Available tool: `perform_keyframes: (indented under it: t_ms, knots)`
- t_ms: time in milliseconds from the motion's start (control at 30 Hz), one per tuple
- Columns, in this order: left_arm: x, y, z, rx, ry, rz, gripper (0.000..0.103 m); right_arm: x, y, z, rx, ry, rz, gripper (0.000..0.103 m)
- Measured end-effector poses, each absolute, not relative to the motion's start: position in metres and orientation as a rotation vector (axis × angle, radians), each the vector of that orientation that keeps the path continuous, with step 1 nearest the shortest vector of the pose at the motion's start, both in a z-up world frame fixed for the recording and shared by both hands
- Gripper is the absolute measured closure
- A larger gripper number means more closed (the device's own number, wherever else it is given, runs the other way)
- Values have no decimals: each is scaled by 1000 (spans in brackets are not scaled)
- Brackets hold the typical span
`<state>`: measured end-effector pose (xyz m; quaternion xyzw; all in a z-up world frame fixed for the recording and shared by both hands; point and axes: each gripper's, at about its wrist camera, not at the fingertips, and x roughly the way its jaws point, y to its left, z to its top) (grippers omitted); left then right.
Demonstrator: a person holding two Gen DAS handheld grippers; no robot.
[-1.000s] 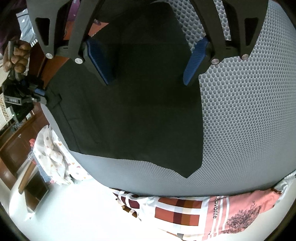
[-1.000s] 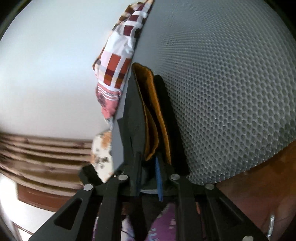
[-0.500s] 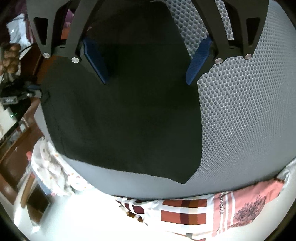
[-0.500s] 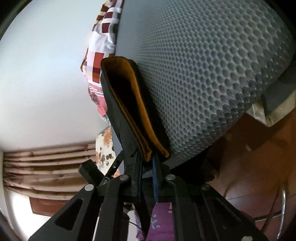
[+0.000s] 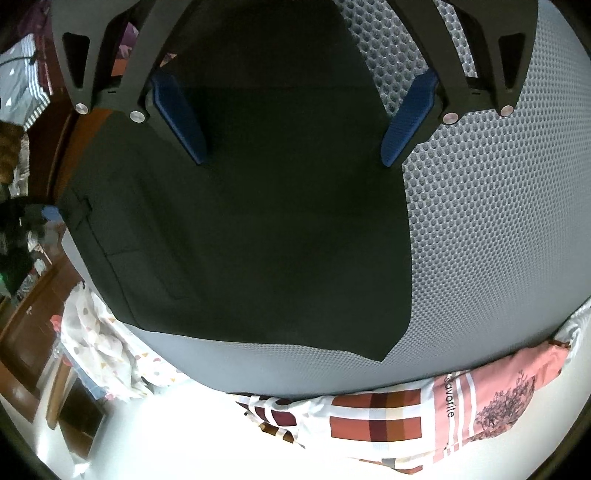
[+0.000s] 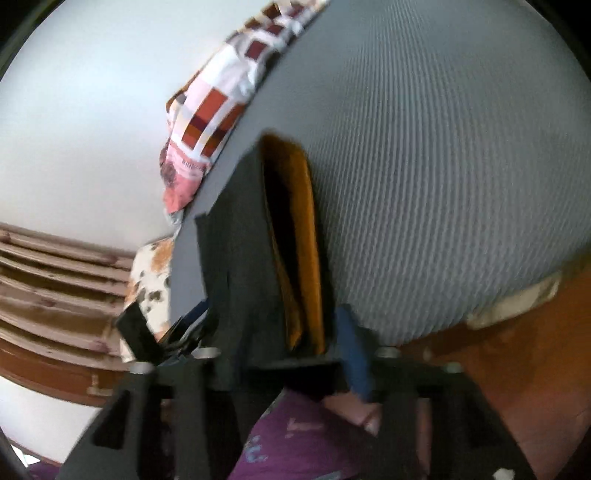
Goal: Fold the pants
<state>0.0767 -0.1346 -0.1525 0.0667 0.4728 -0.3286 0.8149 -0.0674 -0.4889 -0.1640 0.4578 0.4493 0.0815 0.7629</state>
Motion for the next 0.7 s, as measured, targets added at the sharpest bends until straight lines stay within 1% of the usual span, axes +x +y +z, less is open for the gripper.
perform_keyframes:
  t_ms: [133, 167, 200, 267, 300, 333, 367, 400, 567, 633, 700]
  knots:
    - [76, -134, -153, 144, 1004, -700, 7, -46, -503, -158, 961, 963, 140, 45]
    - [77, -134, -153, 144, 1004, -700, 6, -38, -504, -159, 951, 965, 135, 42]
    - [76, -134, -153, 145, 1001, -697, 4, -29, -504, -161, 944, 972, 141, 39]
    - [76, -132, -157, 141, 1001, -676, 0, -14, -500, -168, 950, 986, 159, 39]
    - [79, -130, -161, 122, 1024, -667, 0, -5, -497, -174, 953, 999, 177, 43]
    - [78, -126, -161, 96, 1007, -672, 0, 0, -493, -179, 946, 1009, 182, 52]
    - [79, -121, -161, 64, 1003, -678, 0, 7, -487, -185, 942, 1022, 188, 77]
    - [79, -119, -160, 51, 998, -680, 0, 13, -483, -189, 942, 1037, 191, 78]
    - [77, -120, -160, 51, 974, -659, 0, 33, -476, -174, 891, 958, 205, 86]
    - [78, -119, -160, 33, 968, -649, 0, 35, -478, -174, 897, 943, 207, 87]
    - [80, -116, -160, 13, 955, -651, 0, 34, -482, -187, 908, 959, 192, 88]
